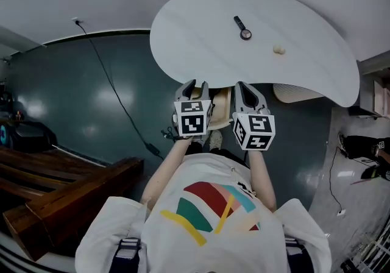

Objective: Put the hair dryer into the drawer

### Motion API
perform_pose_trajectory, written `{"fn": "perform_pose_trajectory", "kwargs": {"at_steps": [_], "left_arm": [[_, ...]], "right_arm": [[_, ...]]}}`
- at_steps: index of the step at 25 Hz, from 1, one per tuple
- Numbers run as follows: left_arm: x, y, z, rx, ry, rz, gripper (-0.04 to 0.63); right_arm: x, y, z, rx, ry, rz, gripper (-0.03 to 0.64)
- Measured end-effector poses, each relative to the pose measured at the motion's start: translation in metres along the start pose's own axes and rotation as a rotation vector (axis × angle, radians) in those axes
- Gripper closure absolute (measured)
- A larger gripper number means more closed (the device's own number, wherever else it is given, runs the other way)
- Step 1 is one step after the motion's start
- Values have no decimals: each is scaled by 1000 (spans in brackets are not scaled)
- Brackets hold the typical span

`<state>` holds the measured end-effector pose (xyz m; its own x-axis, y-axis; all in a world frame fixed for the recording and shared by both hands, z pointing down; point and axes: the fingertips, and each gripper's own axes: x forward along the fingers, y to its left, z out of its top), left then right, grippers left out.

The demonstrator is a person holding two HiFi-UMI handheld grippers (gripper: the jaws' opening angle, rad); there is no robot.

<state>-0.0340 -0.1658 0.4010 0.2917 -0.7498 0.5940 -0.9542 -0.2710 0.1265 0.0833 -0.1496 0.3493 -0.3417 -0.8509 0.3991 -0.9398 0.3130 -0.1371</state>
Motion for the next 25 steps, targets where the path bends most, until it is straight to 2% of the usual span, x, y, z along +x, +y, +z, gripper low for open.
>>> {"fn": "perform_pose_trajectory", "kwargs": {"at_steps": [4,11,17,25], "left_arm": [[-33,17,41,-12,-148,59,573],[-81,35,95,0,-350,121,580],[-101,25,110,57,-422,115,580],[-107,20,110,75,-439,107,581]], "right_arm": [[1,6,9,-11,-21,11,607],[-7,18,16,-17,-66,-10,607],[-14,29,32,-40,-109,10,607],[-20,34,51,-52,-140,6,607]]}}
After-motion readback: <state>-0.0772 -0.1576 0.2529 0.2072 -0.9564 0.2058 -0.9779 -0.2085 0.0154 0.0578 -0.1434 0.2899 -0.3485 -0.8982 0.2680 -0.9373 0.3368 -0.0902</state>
